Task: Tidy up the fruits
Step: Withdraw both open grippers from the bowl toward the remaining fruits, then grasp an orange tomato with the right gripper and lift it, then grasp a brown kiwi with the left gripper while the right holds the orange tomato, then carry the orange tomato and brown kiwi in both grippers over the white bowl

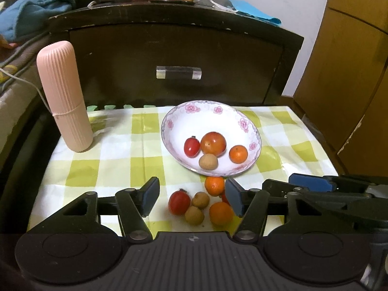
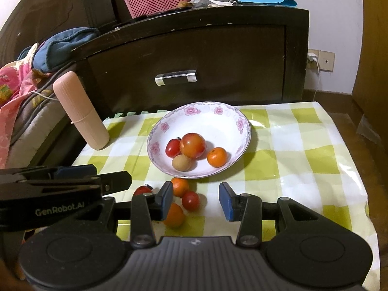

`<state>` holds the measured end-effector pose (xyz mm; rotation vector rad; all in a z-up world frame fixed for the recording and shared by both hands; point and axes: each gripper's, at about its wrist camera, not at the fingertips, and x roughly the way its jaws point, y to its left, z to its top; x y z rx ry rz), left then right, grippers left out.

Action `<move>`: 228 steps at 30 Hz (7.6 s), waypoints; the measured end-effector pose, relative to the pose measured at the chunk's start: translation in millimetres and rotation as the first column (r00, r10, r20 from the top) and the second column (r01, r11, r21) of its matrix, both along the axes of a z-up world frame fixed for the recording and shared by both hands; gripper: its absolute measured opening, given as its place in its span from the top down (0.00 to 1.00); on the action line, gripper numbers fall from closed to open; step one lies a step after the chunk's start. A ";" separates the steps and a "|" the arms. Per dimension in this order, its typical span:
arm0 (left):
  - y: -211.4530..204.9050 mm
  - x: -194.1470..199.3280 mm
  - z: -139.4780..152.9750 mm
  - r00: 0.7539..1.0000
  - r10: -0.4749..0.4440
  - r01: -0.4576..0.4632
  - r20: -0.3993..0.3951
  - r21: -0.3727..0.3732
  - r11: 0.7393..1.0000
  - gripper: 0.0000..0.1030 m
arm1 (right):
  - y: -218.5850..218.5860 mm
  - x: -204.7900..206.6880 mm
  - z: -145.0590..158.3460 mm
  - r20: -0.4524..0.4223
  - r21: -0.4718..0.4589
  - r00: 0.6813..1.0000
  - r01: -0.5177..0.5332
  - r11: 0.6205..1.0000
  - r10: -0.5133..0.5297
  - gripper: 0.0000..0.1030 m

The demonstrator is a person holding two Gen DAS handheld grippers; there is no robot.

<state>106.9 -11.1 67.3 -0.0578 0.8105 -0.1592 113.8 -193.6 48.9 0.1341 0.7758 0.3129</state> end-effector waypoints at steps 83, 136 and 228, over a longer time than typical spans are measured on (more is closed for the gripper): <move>29.9 2.3 -40.1 0.978 0.054 -0.042 -0.200 0.063 0.997 0.25 | 42.8 40.7 -69.0 -0.177 0.034 0.972 -0.153 0.988 0.157 0.54; 18.2 9.6 -47.4 0.982 0.001 -0.001 -0.186 0.002 1.000 0.20 | 20.6 12.7 -52.2 -0.213 0.059 0.949 -0.225 0.973 0.232 0.78; -3.0 -11.9 -68.3 0.980 -0.043 0.056 -0.193 0.062 0.996 0.47 | 19.6 -10.6 -63.7 -0.200 -0.019 0.952 -0.240 0.971 0.231 0.69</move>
